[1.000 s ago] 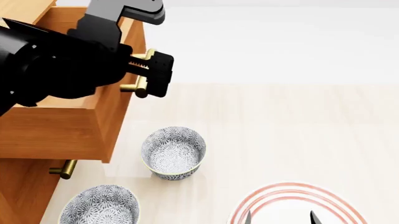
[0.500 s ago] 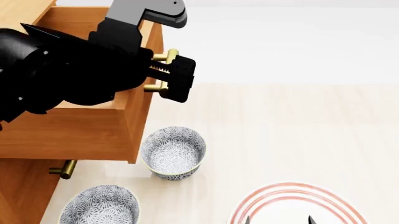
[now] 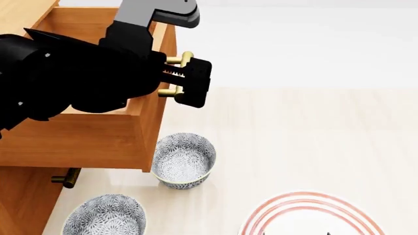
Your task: Open the top drawer of the cabinet.
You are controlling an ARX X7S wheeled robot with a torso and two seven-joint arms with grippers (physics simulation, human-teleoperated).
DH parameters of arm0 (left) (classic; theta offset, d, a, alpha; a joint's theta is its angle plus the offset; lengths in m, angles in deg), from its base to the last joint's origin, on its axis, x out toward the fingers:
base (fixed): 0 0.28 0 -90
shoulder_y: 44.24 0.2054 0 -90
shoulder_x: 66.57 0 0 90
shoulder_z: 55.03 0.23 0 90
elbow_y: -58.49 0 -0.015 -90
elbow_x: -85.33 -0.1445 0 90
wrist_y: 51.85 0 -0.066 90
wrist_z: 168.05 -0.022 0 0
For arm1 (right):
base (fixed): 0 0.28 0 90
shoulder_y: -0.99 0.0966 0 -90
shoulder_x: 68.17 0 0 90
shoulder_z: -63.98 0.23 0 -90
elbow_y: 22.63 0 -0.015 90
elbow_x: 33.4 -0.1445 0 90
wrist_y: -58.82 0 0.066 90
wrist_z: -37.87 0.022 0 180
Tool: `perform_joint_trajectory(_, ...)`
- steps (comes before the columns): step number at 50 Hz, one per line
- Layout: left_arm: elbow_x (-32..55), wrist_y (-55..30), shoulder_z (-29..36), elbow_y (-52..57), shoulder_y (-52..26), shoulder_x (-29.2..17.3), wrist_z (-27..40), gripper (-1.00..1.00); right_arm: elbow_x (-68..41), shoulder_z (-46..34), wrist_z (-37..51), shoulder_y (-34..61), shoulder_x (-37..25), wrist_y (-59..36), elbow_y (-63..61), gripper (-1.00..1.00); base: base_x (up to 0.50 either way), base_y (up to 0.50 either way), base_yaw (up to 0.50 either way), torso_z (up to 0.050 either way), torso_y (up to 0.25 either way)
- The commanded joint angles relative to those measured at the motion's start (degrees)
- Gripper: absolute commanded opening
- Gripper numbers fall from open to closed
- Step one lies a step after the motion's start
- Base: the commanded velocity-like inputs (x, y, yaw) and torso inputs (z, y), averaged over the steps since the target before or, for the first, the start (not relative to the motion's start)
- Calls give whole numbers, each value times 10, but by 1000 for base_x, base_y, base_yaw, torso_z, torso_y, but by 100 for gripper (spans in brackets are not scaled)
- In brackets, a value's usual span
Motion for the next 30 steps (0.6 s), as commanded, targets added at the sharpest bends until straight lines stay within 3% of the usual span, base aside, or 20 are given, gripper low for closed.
perform_joint_trajectory(1,186,15,-13,169,34,30,-12,100,-1,3,0,-8,-3,6,-3,100,0,0,0,0,0)
perform_joint_trajectory(30,176,-4,-13,145,-10,30,4,100,1,-1,6,-3,-9,-1,-7,100,0,0,0,0,0)
